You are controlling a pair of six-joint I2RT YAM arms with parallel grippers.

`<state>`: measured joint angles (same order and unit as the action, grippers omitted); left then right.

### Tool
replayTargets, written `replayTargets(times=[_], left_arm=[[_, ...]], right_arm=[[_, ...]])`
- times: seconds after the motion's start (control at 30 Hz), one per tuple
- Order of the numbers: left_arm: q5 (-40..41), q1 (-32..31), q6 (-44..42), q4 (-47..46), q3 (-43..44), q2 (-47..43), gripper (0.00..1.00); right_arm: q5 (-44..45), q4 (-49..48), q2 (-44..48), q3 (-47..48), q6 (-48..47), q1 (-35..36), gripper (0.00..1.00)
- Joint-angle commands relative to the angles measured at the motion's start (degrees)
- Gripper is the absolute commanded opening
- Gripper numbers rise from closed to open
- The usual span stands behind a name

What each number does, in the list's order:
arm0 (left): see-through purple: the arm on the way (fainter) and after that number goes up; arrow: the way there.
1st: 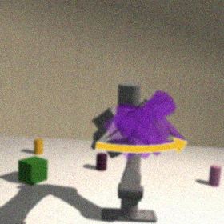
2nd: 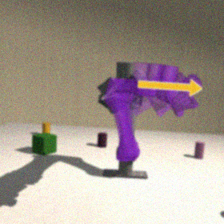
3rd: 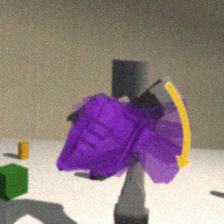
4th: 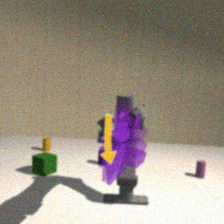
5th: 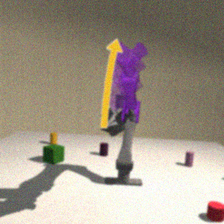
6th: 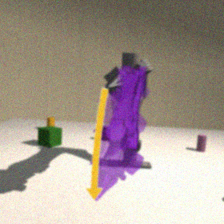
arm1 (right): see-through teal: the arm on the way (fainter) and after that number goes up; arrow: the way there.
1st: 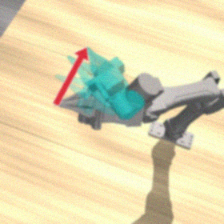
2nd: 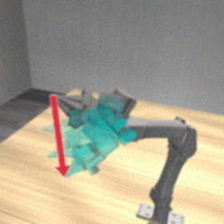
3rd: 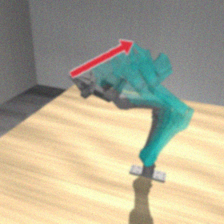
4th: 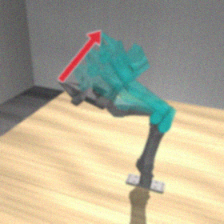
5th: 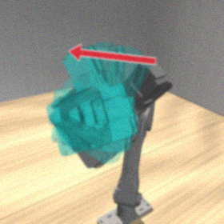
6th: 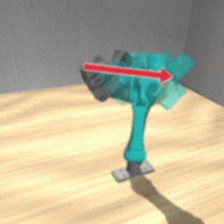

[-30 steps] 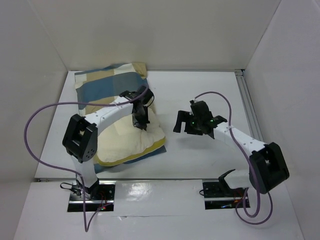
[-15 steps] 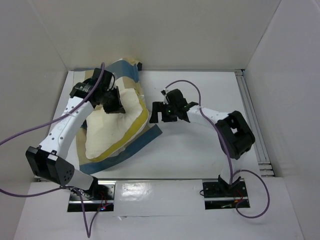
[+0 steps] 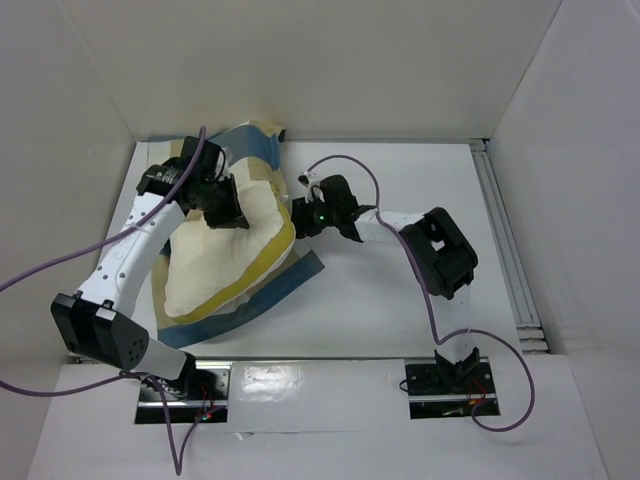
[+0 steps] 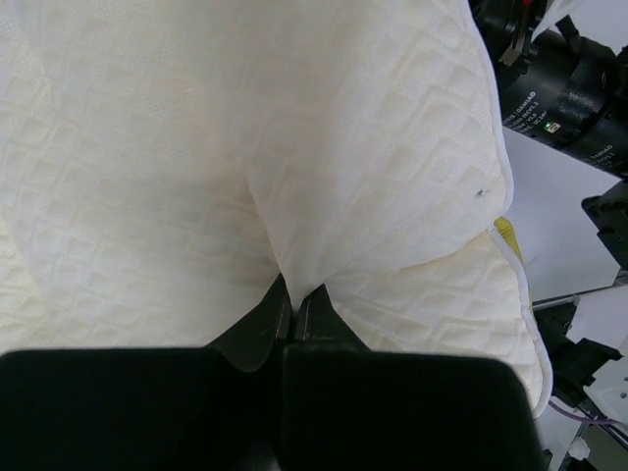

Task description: Put the pillow into the pillowcase

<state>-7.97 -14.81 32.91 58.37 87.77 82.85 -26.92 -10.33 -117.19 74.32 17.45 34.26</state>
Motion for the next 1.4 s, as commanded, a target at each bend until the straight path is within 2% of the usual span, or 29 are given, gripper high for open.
replayTargets(times=[0.0,0.07,0.17,0.2,0.3,0.33,0.4,0.43,0.5,0.53,0.57,0.67,0.77,0.93,1.17,1.2,1.23,1.27,1.3,1.33,1.37], left_arm=[[-1.70,0.39,-1.18,-2.56,0.83,-2.52,0.00],[-1.70,0.39,-1.18,-3.34,0.83,-1.90,0.00],[-1.17,0.39,-1.18,-5.98,-1.62,-0.24,0.00],[-1.96,0.39,-1.18,-7.55,-2.16,1.07,0.00],[-2.58,0.39,-0.65,-8.71,-2.69,3.89,0.00],[-0.75,-0.22,-0.65,-8.71,-1.64,5.90,0.00],[0.93,-0.74,-0.03,-6.79,2.74,7.58,0.00],[3.98,-1.62,0.49,-5.47,4.94,9.85,0.00],[7.95,-4.42,1.63,0.13,13.08,13.28,0.00],[12.58,-5.74,3.29,1.56,15.39,15.22,0.00],[15.23,-7.24,4.52,2.09,16.81,17.24,0.00],[22.00,-10.94,10.75,0.79,17.44,24.45,0.00],[25.63,-12.61,16.92,-1.94,18.31,29.73,0.00],[29.85,-14.98,22.72,-1.94,25.07,35.88,0.00],[30.38,-22.61,19.93,-3.96,29.22,39.41,0.00],[27.86,-23.59,18.00,-5.01,29.22,39.41,0.01],[26.96,-24.56,13.89,-5.02,29.22,39.41,0.09],[25.99,-25.35,12.29,-4.06,29.22,38.80,0.15],[25.46,-26.75,11.05,-2.92,29.22,38.27,0.38],[25.46,-26.76,9.21,-1.60,29.22,37.57,0.47],[25.46,-27.37,9.19,-0.03,28.26,35.30,0.54]], right_arm=[[-8.41,-13.83,0.81,-0.66,1.78,-0.60,0.38],[-7.28,-14.55,2.83,-4.69,2.58,-1.29,0.00],[-6.40,-14.02,10.03,-12.14,4.95,-2.70,0.00],[-5.44,-12.02,15.35,-14.10,5.74,-2.71,0.00],[-3.94,-7.18,23.90,-17.63,5.75,-2.71,0.00],[-3.93,-2.46,29.33,-18.16,5.75,-2.71,0.00],[-3.15,3.53,34.37,-16.25,4.70,-3.24,0.00],[-2.53,10.09,38.40,-15.18,4.00,-3.24,0.00],[-2.53,18.29,41.84,-11.59,3.99,-3.24,0.00],[-3.66,24.68,42.65,-11.57,3.99,-3.76,0.00],[-4.54,27.00,43.52,-11.57,3.99,-3.76,0.00],[-6.22,30.10,47.56,-19.45,3.99,-3.24,0.00],[-5.35,32.64,52.47,-27.11,6.09,-3.24,0.00],[-0.60,42.83,60.75,-29.24,8.65,-2.71,0.00],[9.57,53.03,61.90,-26.70,9.18,-2.71,0.00],[11.69,54.00,61.90,-25.90,9.70,-3.23,0.00],[14.15,56.18,61.12,-24.85,10.31,-3.24,0.00],[18.44,57.42,60.59,-22.23,10.32,-3.24,0.12],[20.57,59.70,59.54,-20.55,10.32,-3.24,0.43],[22.59,60.33,59.53,-18.88,9.80,-3.24,0.70],[26.44,60.34,58.92,-15.56,9.79,-3.24,0.87]])
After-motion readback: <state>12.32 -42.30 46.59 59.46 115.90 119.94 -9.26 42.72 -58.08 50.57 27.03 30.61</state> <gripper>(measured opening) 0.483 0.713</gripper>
